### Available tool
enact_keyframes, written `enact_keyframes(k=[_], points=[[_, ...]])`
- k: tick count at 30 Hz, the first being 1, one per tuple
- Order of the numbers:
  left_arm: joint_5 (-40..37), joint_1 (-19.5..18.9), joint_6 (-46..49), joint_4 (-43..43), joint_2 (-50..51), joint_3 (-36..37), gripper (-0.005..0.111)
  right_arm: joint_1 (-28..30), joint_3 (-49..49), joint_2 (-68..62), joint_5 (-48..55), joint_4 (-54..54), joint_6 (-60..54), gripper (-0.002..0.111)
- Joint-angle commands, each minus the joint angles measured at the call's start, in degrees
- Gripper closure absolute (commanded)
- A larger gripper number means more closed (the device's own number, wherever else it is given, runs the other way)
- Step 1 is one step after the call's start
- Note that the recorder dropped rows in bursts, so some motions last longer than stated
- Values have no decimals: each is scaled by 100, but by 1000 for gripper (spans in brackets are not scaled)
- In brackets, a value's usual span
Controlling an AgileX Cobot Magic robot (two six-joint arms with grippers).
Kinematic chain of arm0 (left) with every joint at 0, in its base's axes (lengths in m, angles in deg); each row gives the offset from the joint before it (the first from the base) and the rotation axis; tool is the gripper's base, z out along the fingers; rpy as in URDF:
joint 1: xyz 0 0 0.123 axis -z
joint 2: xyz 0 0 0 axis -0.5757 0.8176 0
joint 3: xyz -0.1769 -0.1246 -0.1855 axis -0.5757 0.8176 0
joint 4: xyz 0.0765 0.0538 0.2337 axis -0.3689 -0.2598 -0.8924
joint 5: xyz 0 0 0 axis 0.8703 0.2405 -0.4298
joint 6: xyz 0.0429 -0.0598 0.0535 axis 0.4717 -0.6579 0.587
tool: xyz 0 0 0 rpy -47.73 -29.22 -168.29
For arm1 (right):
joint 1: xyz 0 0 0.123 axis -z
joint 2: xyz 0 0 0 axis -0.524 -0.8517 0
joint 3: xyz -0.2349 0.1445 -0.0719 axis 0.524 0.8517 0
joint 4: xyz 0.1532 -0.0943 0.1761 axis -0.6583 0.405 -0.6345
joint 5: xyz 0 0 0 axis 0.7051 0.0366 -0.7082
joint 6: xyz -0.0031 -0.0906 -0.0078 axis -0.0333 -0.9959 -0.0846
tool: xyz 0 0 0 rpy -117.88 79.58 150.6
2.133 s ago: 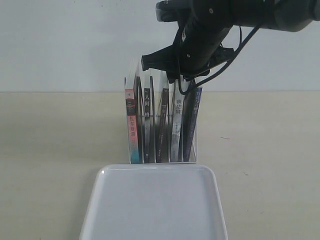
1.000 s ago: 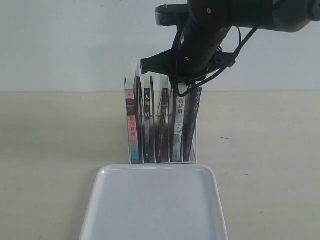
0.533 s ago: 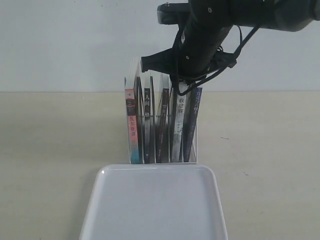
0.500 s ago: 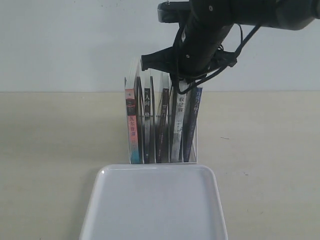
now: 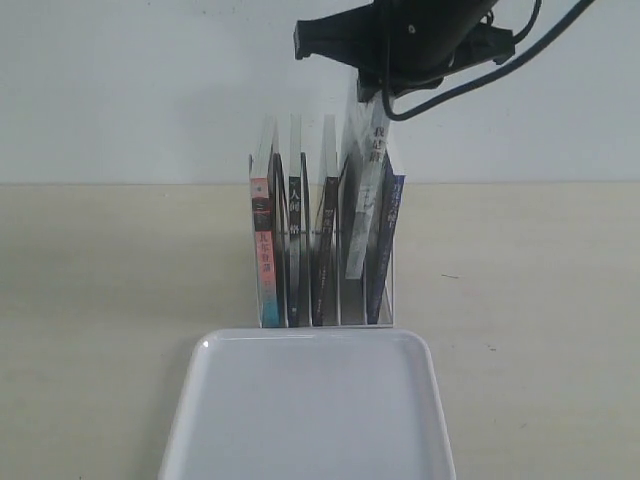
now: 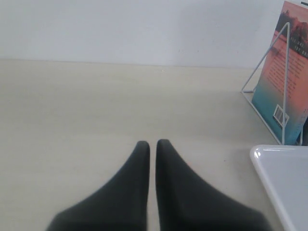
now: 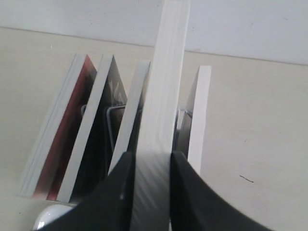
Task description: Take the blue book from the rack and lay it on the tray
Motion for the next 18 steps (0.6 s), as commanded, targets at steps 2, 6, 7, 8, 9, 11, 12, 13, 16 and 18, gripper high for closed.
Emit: enact_keyframes(k=[2,6,7,8,9,11,12,13,16,18], points=[[-9,-4,13,63,-17,23,103,-3,-35,275,-226,228,20,108],[-9,-4,13,63,-17,23,103,-3,-35,263,-237,228,20,108],[-9,-4,13,63,-17,23,103,-3,-35,245,-263,228,24,108],[-9,-4,13,63,-17,23,103,-3,-35,227,-271,228,24,108],[-9,-4,13,63,-17,23,103,-3,-35,198,-272,218,24,108],[-9,-4,13,63,-17,23,103,-3,-35,117,-286,205,34,108],[-9,-4,13,63,-17,23,103,-3,-23,70,-299,205,34,108],[-9,-4,13,63,-17,23,103,-3,-23,11,-297,205,54,108],[-9,-4,13,63,-17,23,103,-3,-23,-187,-328,195,74,108],[-9,-4,13,63,-17,23,103,-3,-23,-307,-352,192,74,108]])
